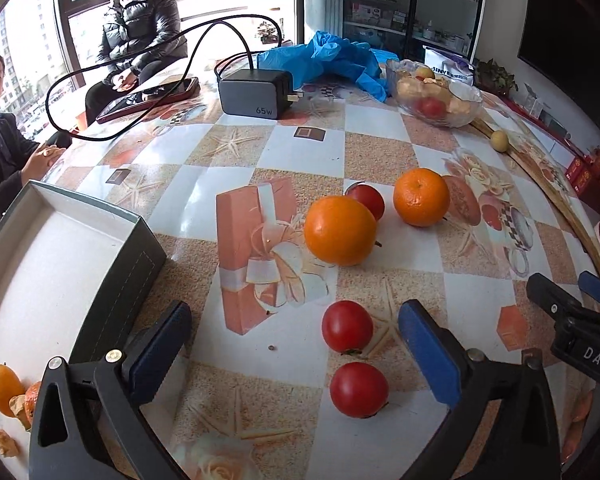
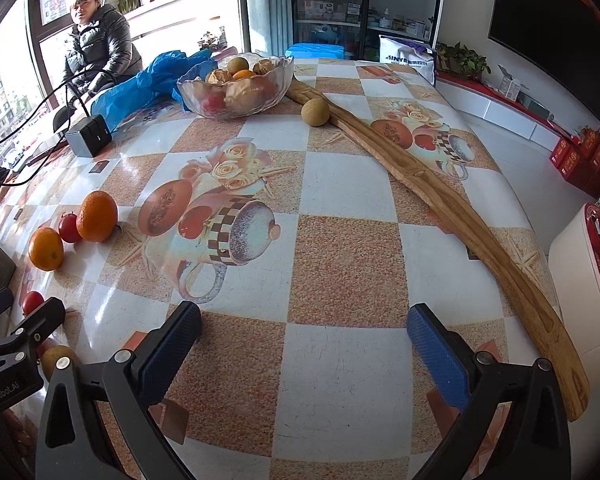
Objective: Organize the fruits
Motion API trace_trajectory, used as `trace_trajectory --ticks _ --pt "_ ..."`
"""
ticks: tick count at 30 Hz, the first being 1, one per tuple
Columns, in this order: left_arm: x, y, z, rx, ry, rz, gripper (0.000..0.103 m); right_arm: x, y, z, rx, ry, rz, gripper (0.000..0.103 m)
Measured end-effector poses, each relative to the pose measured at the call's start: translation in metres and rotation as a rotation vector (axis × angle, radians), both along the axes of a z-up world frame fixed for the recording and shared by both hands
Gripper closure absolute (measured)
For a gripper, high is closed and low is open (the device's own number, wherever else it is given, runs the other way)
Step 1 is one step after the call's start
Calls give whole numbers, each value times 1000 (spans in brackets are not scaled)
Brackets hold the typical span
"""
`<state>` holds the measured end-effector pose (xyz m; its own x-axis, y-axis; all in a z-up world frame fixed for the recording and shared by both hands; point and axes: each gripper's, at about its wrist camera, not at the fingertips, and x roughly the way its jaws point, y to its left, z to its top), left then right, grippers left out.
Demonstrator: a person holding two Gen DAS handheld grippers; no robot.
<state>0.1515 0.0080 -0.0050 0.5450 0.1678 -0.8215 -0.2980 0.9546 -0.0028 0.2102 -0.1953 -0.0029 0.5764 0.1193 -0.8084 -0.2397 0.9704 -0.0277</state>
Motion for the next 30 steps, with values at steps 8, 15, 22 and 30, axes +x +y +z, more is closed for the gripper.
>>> trace_trajectory --ticks 8,15,22,30 --pt "0 0 0 -1 0 0 0 -1 -2 0 0 1 0 0" --pt "0 0 0 -1 0 0 0 -3 -10 0 0 0 -21 0" --pt "0 0 0 -1 0 1 0 -3 -10 0 1 1 -20 0" --pt "0 0 0 -1 0 1 0 -3 -11 0 1 1 -20 0"
